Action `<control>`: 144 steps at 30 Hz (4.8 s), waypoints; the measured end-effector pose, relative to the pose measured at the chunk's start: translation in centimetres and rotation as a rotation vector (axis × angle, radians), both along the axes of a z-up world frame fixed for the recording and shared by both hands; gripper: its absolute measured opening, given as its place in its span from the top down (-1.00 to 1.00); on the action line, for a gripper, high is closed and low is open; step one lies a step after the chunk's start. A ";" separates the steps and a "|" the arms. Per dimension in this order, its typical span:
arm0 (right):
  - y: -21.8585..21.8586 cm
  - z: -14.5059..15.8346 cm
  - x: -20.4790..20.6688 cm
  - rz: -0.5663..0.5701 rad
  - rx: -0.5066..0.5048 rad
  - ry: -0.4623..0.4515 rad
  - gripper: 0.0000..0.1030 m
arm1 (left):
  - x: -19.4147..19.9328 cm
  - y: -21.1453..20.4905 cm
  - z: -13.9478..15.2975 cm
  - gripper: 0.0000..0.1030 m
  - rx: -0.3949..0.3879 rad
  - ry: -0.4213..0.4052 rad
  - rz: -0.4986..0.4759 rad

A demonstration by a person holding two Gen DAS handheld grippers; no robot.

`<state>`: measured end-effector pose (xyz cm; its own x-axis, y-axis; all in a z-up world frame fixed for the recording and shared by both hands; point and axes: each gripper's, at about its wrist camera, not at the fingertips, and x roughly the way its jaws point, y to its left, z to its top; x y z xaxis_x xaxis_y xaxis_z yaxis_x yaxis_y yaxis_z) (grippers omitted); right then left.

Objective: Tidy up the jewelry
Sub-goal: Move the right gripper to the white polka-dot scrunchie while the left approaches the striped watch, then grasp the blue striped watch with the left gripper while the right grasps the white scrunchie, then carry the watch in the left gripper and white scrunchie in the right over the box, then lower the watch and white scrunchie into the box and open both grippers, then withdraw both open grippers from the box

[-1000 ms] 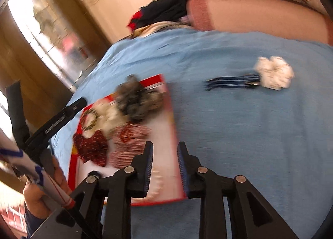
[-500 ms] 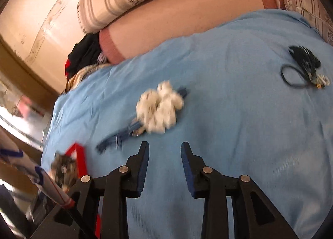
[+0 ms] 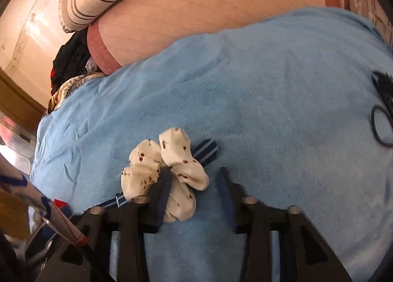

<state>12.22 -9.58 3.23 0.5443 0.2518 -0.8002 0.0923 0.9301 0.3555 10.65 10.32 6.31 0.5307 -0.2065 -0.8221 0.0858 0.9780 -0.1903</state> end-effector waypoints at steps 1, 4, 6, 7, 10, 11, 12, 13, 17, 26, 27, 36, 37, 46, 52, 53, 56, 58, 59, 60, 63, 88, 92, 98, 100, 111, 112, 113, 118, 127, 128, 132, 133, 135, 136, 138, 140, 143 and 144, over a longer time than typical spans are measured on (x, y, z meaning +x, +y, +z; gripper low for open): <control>-0.3 0.0 0.0 0.004 0.004 -0.001 0.91 | 0.7 -0.4 -0.5 -0.23 0.010 0.013 -0.016; -1.7 0.5 -0.7 -0.020 -0.001 -0.033 0.92 | 2.0 -1.7 -2.0 -0.23 0.029 0.040 -0.070; -2.5 1.1 -1.3 -0.038 -0.035 -0.056 0.92 | 2.2 -2.7 -2.8 -0.23 0.056 0.037 -0.114; -3.2 1.4 -1.8 -0.048 -0.046 -0.067 0.92 | 2.3 -3.2 -3.0 -0.23 0.076 0.029 -0.133; -4.5 2.0 -2.7 -0.056 -0.033 -0.088 0.92 | 2.3 -4.8 -3.7 -0.28 0.146 0.016 -0.189; -5.0 2.1 -3.0 -0.058 -0.021 -0.090 0.92 | 2.5 -5.3 -4.1 -0.28 0.183 0.021 -0.188; -5.4 2.2 -3.2 -0.064 -0.002 -0.093 0.92 | 2.8 -5.5 -4.6 -0.29 0.203 0.027 -0.185; -5.7 2.2 -3.3 -0.068 0.016 -0.095 0.92 | 2.9 -5.7 -4.8 -0.30 0.218 0.022 -0.187; -5.9 2.6 -3.5 -0.061 0.049 -0.108 0.92 | 3.0 -6.2 -4.8 0.10 0.238 -0.012 -0.162; -5.0 4.2 -5.0 -0.022 0.055 -0.159 0.92 | -0.9 -4.8 -2.9 0.11 0.144 -0.064 -0.053; -5.0 4.5 -5.3 -0.021 0.055 -0.167 0.92 | -1.3 -4.6 -2.6 0.11 0.134 -0.068 -0.047; -3.5 7.1 -10.2 0.013 0.040 -0.257 0.92 | -7.4 -2.7 1.3 0.11 0.092 -0.165 -0.022; -3.4 7.2 -10.9 0.016 0.038 -0.262 0.92 | -8.3 -2.5 1.6 0.11 0.091 -0.173 -0.019; -1.5 7.3 -18.7 0.062 -0.012 -0.294 0.92 | -15.4 -0.3 3.8 0.11 0.058 -0.238 0.007; -0.2 7.3 -22.5 0.088 -0.033 -0.287 0.92 | -19.8 1.4 4.5 0.11 0.047 -0.257 0.022; 0.2 7.4 -23.0 0.098 -0.041 -0.285 0.92 | -20.4 1.8 4.5 0.11 0.046 -0.257 0.025; 1.6 7.8 -24.2 0.127 -0.061 -0.286 0.92 | -21.9 3.1 4.7 0.11 0.037 -0.257 0.039; 2.7 8.2 -25.1 0.150 -0.078 -0.297 0.92 | -22.8 4.1 4.8 0.11 0.037 -0.263 0.055; 3.2 8.5 -25.4 0.159 -0.085 -0.304 0.92 | -23.2 4.5 4.9 0.11 0.036 -0.264 0.064; 3.9 8.8 -25.8 0.172 -0.091 -0.312 0.92 | -23.5 5.0 4.9 0.11 0.034 -0.266 0.069; 5.8 9.6 -26.6 0.209 -0.109 -0.332 0.92 | -24.6 6.6 5.0 0.11 0.030 -0.275 0.099; 22.6 8.1 -25.2 0.527 -0.161 -0.300 0.92 | -27.3 21.2 2.0 0.17 0.043 -0.220 0.425; 24.4 5.6 -23.4 0.536 -0.170 -0.232 0.91 | -26.7 21.3 1.3 0.17 0.051 -0.192 0.435; 26.1 2.1 -22.0 0.557 -0.273 -0.168 0.84 | -26.4 20.6 1.2 -0.03 0.102 -0.195 0.449; 25.9 2.1 -22.2 0.560 -0.281 -0.160 0.67 | -26.7 20.5 1.5 -0.11 0.118 -0.215 0.460; 22.0 8.5 -25.1 0.486 -0.248 -0.329 0.03 | -28.6 18.7 4.6 -0.84 0.213 -0.327 0.483; 21.7 8.9 -25.5 0.483 -0.246 -0.339 0.03 | -28.7 18.6 4.9 -0.85 0.219 -0.331 0.486; 21.6 9.2 -25.8 0.478 -0.247 -0.346 0.02 | -28.9 18.4 5.2 -0.87 0.225 -0.333 0.487; 21.4 10.7 -27.6 0.478 -0.262 -0.390 0.00 | -30.1 18.2 7.0 -1.00 0.249 -0.362 0.517; 20.9 12.3 -29.9 0.456 -0.262 -0.436 -0.20 | -31.4 18.2 8.0 -1.00 0.281 -0.339 0.500; 20.9 12.3 -30.2 0.457 -0.266 -0.436 -0.21 | -31.6 18.2 8.2 -1.00 0.280 -0.340 0.488; 20.4 12.1 -30.8 0.449 -0.256 -0.430 -0.22 | -32.7 18.2 9.1 -1.00 0.255 -0.362 0.429; 20.3 12.0 -30.8 0.449 -0.258 -0.426 -0.22 | -33.0 18.3 9.4 -1.00 0.255 -0.374 0.429; 20.2 11.9 -31.0 0.443 -0.264 -0.423 -0.22 | -33.3 18.2 9.9 -1.00 0.289 -0.384 0.433; 20.1 11.8 -31.0 0.442 -0.266 -0.421 -0.22 | -33.5 18.1 10.2 -1.00 0.317 -0.396 0.436; 19.9 11.7 -31.2 0.440 -0.266 -0.416 -0.22 | -33.9 18.0 10.8 -1.00 0.341 -0.415 0.432; 19.6 11.6 -31.4 0.429 -0.260 -0.417 -0.22 | -34.3 18.2 11.4 -1.00 0.330 -0.424 0.450; 19.2 11.6 -31.5 0.425 -0.257 -0.419 -0.22 | -34.9 18.5 12.1 -1.00 0.364 -0.445 0.487; 19.0 11.5 -31.6 0.422 -0.259 -0.420 -0.22 | -35.2 18.4 12.3 -1.00 0.398 -0.452 0.513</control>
